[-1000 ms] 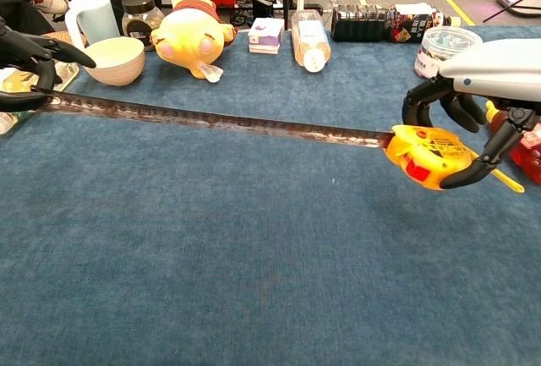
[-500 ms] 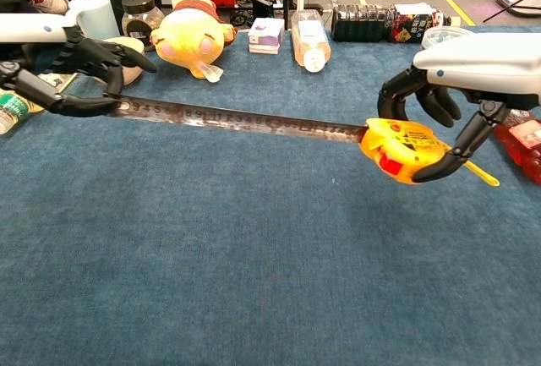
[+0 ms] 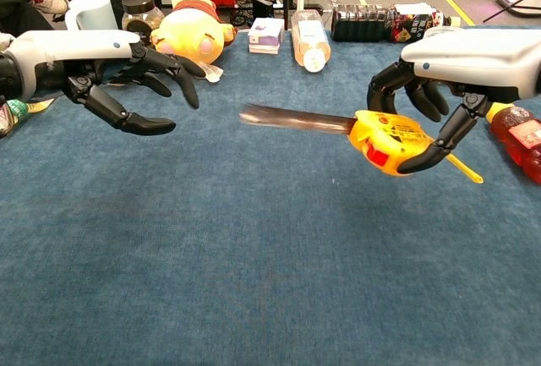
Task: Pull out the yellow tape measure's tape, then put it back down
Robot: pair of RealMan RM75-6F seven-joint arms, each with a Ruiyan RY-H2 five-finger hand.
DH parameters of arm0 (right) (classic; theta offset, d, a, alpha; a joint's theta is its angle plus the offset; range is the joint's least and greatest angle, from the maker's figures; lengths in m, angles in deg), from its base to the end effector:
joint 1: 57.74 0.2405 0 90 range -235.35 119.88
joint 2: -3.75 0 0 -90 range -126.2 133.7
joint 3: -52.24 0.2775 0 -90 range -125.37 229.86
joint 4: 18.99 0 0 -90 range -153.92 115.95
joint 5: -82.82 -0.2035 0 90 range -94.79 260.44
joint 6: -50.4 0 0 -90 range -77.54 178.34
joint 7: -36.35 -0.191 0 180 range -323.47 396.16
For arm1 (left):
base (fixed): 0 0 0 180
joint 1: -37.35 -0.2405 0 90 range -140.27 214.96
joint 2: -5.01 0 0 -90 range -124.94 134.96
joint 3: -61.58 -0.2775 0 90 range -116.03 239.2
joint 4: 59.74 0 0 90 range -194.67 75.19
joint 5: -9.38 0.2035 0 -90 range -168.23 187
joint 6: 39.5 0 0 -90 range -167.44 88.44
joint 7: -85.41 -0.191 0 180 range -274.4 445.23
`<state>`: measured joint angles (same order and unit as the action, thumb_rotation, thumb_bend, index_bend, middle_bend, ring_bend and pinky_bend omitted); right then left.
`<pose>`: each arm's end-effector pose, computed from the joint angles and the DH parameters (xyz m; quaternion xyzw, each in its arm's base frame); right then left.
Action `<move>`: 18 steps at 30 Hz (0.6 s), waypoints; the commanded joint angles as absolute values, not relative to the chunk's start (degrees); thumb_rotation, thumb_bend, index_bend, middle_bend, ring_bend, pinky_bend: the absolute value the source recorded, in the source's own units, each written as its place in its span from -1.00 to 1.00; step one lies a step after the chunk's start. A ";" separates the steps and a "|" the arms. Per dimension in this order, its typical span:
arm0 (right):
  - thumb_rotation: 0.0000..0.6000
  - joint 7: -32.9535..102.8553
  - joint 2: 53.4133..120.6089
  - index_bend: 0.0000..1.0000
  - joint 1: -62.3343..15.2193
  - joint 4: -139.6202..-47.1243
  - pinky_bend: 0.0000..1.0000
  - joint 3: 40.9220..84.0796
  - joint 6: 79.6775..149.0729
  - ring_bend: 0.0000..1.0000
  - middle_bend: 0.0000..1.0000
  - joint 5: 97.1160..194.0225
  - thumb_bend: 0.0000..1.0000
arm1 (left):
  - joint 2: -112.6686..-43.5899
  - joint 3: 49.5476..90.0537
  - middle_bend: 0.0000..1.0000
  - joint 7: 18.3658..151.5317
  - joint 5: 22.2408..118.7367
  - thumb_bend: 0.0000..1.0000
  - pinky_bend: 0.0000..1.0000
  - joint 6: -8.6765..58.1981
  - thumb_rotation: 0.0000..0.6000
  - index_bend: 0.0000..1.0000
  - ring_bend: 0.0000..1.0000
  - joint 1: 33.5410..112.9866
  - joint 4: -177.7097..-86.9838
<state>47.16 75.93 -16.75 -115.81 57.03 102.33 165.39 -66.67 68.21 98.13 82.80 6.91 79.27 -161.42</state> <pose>-0.1419 -0.3557 0.0267 0.8212 -0.2942 0.3597 0.3313 -0.1360 0.3513 0.0160 -0.7118 -0.5325 -0.3976 0.2275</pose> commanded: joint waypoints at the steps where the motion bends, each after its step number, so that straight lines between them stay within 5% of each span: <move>1: 0.41 47.02 76.07 0.30 -16.75 -115.36 0.18 57.05 102.39 0.31 0.36 165.29 -0.49 | -65.64 68.42 -0.92 96.99 82.85 -0.43 -0.82 8.99 0.64 -0.56 -1.00 78.45 -162.54; 18: 0.40 49.90 82.82 0.30 -14.49 -105.33 0.14 57.05 100.06 0.30 0.35 164.24 -0.49 | -52.91 66.04 -0.93 98.90 88.17 -0.44 -0.83 19.41 0.64 -0.58 -1.00 69.73 -167.55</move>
